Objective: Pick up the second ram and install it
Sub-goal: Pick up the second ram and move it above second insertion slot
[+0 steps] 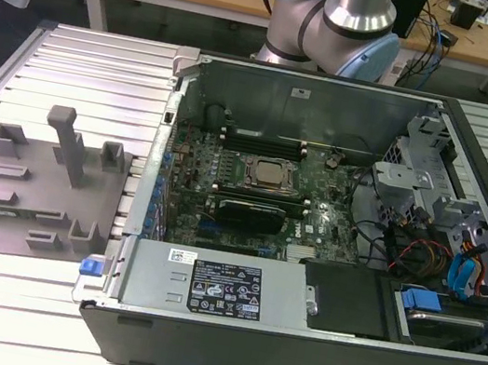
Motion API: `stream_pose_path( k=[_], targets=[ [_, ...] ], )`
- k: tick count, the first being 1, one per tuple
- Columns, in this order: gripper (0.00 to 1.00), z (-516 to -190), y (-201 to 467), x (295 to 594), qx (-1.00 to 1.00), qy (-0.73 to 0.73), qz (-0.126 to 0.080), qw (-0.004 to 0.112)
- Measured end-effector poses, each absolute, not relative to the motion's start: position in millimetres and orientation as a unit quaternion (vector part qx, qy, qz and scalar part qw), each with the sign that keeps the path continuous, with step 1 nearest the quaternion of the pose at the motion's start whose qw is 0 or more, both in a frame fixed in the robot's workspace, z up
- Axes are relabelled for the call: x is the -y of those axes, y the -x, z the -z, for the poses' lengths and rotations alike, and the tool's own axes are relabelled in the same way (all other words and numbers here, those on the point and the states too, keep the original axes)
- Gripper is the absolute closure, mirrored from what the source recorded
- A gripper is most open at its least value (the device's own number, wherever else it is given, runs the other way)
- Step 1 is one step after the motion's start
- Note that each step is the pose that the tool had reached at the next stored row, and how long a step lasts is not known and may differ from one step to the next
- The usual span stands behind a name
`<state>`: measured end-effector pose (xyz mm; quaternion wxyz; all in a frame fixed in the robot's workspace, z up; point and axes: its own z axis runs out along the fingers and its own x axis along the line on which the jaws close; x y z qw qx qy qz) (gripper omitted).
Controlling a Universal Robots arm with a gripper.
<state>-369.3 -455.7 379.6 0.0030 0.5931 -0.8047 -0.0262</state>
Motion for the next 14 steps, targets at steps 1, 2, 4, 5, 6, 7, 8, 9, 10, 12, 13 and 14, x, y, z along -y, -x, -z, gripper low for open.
stream_pose_path(
  k=[1, 2, 4, 5, 6, 7, 8, 9, 10, 12, 13, 14],
  targets=[
    [0.92, -379.5, 369.3, 455.7, 0.798, -0.602, 0.026, 0.003],
    [0.92, -379.5, 369.3, 455.7, 0.796, -0.605, 0.026, 0.003],
    [0.92, -379.5, 369.3, 455.7, 0.790, -0.612, 0.026, 0.004],
    [0.92, -379.5, 369.3, 455.7, 0.788, -0.615, 0.026, 0.004],
    [0.92, -379.5, 369.3, 455.7, 0.785, -0.619, 0.026, 0.004],
    [0.92, -379.6, 369.2, 455.7, 0.783, -0.622, 0.026, 0.004],
    [0.92, -379.5, 369.3, 455.7, 0.779, -0.627, 0.026, 0.004],
    [0.92, -379.5, 369.3, 455.7, 0.773, -0.634, 0.026, 0.004],
    [0.92, -379.6, 369.3, 455.7, 0.769, -0.638, 0.026, 0.005],
    [0.92, -379.5, 369.3, 455.7, 0.761, -0.648, 0.026, 0.005],
    [0.92, -379.5, 369.3, 455.7, 0.758, -0.652, 0.026, 0.005],
    [0.92, -379.5, 369.3, 455.7, 0.754, -0.656, 0.026, 0.005]
  ],
)
